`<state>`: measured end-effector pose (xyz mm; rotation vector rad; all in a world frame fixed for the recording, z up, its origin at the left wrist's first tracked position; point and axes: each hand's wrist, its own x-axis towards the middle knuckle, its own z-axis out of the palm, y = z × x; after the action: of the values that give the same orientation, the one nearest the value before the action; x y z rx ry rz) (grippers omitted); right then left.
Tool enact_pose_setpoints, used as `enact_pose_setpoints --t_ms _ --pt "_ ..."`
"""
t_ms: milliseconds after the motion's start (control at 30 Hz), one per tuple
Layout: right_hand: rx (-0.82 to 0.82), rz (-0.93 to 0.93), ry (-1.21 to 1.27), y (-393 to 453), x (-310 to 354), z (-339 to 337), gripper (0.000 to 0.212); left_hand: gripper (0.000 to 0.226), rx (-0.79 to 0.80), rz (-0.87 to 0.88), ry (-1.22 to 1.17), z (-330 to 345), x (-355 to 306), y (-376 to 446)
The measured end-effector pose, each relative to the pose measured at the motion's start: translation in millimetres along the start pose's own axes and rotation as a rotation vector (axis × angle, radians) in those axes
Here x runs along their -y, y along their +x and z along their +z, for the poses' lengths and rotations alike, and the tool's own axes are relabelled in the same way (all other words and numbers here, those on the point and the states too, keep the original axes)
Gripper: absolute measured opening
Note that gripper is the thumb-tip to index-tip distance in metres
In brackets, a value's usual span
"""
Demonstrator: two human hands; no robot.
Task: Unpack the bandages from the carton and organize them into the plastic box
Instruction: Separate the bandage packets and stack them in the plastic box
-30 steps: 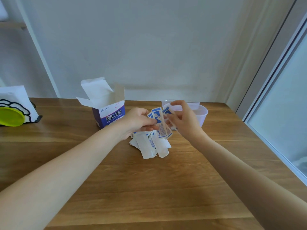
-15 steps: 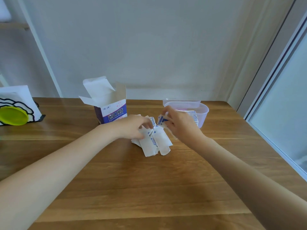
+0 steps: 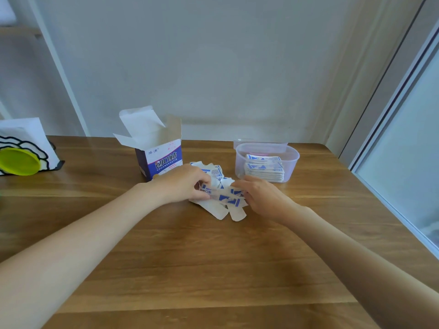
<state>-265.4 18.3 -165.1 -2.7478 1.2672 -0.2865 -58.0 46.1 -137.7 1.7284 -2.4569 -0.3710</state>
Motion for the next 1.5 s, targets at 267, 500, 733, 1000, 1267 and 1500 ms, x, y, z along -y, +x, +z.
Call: enact_pose_setpoints --t_ms 267,500,733,1000,1267,1500 --pt "-0.324 0.261 0.55 6 0 -29 0.011 0.02 0.105 -0.132 -0.238 -9 -5 2" --pt "-0.194 0.429 1.017 10 10 -41 0.011 0.021 0.148 -0.208 -0.381 -7 -11 6" --pt "-0.223 0.508 1.368 7 18 -33 0.014 0.025 -0.202 -0.204 -0.605 -11 -23 7" --pt "-0.536 0.499 1.176 19 21 -48 0.018 0.016 -0.116 -0.17 -0.558 -2 -29 11" --pt "-0.413 0.48 1.154 8 18 -34 0.009 0.024 -0.135 -0.227 -0.966 -2 -34 7" --pt "-0.367 0.455 1.262 10 21 -34 0.007 0.016 -0.183 -0.286 -0.735 -6 -42 8"
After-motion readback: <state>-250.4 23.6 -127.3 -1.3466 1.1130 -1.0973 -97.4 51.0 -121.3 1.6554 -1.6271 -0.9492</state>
